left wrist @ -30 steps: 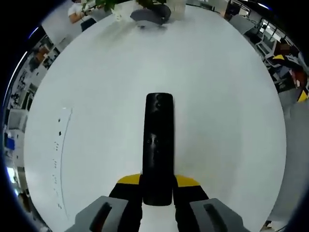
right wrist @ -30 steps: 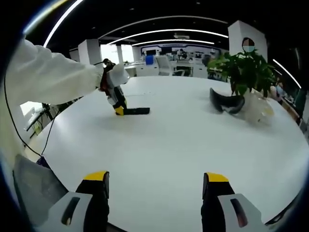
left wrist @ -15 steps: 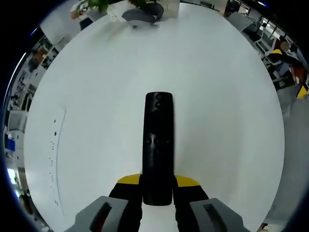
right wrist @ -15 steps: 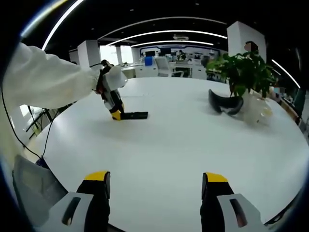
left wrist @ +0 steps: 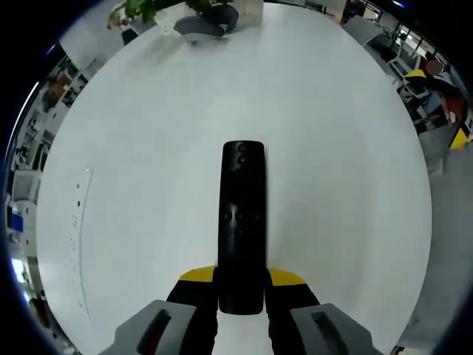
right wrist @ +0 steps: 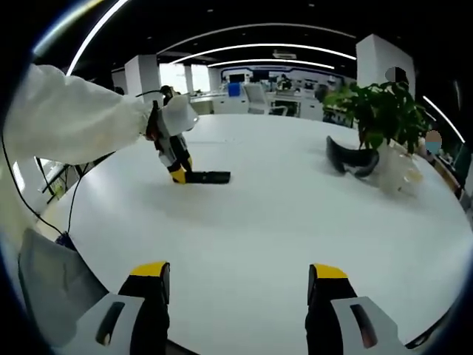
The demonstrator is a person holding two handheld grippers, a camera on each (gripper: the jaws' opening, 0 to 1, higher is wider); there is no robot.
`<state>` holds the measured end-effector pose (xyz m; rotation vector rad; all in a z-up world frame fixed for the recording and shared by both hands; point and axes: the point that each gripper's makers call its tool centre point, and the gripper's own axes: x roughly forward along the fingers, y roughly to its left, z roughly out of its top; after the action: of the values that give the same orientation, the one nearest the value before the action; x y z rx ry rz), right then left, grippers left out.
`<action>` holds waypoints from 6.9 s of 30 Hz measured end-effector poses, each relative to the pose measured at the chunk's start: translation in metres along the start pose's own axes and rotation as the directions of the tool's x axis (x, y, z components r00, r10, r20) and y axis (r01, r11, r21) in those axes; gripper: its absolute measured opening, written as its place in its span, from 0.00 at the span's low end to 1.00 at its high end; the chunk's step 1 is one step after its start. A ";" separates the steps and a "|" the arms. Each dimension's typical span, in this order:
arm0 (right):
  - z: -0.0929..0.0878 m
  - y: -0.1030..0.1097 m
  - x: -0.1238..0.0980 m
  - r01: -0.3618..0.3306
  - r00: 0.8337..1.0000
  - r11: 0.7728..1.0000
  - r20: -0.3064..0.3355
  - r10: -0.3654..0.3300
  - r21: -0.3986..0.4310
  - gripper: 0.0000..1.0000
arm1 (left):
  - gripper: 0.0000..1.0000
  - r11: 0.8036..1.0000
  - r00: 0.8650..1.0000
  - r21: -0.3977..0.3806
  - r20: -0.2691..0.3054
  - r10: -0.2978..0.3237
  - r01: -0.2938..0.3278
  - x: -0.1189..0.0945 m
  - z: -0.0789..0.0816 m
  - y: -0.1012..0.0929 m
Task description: Press the specified remote control buttons in sequence, fully releasing each button before pressing the next.
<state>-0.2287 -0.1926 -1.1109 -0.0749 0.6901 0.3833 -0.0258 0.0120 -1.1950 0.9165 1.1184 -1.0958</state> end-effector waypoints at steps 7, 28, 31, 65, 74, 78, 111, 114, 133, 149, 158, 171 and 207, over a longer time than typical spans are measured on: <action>0.002 -0.002 -0.001 0.005 1.000 1.000 0.006 -0.005 -0.003 0.75 | 0.23 1.000 1.000 -0.006 -0.026 0.000 0.000 0.000 -0.001 -0.016; 0.003 -0.004 -0.003 0.049 0.999 0.998 0.015 -0.049 -0.025 0.73 | 0.23 1.000 1.000 0.018 0.005 -0.006 0.006 -0.003 -0.012 -0.070; 0.001 -0.004 -0.003 0.059 0.998 0.998 0.005 -0.059 -0.039 0.73 | 0.23 1.000 1.000 0.019 0.003 -0.004 0.004 -0.003 -0.012 -0.074; 0.002 -0.014 -0.007 0.072 0.997 0.996 0.022 -0.074 0.059 0.67 | 0.24 0.999 0.998 0.049 -0.059 -0.013 0.016 -0.007 -0.025 -0.130; 0.000 -0.013 -0.005 0.069 0.998 0.996 0.009 -0.070 0.054 0.67 | 0.23 0.998 0.997 0.063 -0.082 -0.006 0.011 -0.007 -0.029 -0.145; -0.001 -0.014 -0.005 0.073 0.997 0.996 0.001 -0.073 0.052 0.67 | 0.24 0.998 0.997 0.056 -0.078 -0.005 0.010 -0.008 -0.030 -0.151; -0.002 -0.011 -0.001 0.074 0.997 0.996 -0.005 -0.074 0.042 0.68 | 0.24 0.999 0.999 0.037 -0.049 -0.005 0.007 -0.012 -0.045 -0.188; -0.005 -0.009 -0.001 0.056 0.998 0.997 -0.018 -0.056 0.048 0.66 | 0.24 1.000 0.999 0.024 -0.050 0.000 0.001 -0.012 -0.045 -0.191; 0.010 0.014 -0.010 -0.102 0.993 0.990 0.062 0.096 0.102 0.46 | 0.24 0.998 0.990 -0.064 0.139 0.019 -0.010 -0.015 -0.046 -0.226; 0.029 0.070 0.013 -0.296 0.955 0.955 0.002 0.296 0.012 0.28 | 0.24 0.998 0.976 -0.061 0.215 0.013 0.000 -0.016 -0.040 -0.249; 0.012 0.091 0.037 -0.366 0.928 0.927 -0.046 0.370 0.081 0.19 | 0.24 0.998 0.974 -0.062 0.226 0.015 -0.001 -0.016 -0.037 -0.256; -0.024 0.092 0.044 -0.365 0.906 0.924 -0.187 0.380 0.111 0.00 | 0.24 0.997 0.965 -0.071 0.261 0.013 0.005 -0.017 -0.036 -0.264; -0.062 0.104 0.046 -0.358 0.863 0.934 -0.376 0.336 0.013 0.00 | 0.24 0.998 0.965 -0.058 0.262 0.006 0.010 -0.016 -0.037 -0.272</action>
<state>-0.2724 -0.0938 -1.1817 -0.0783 1.0767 0.7500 -0.2993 -0.0122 -1.1948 0.7002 0.9274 -1.1431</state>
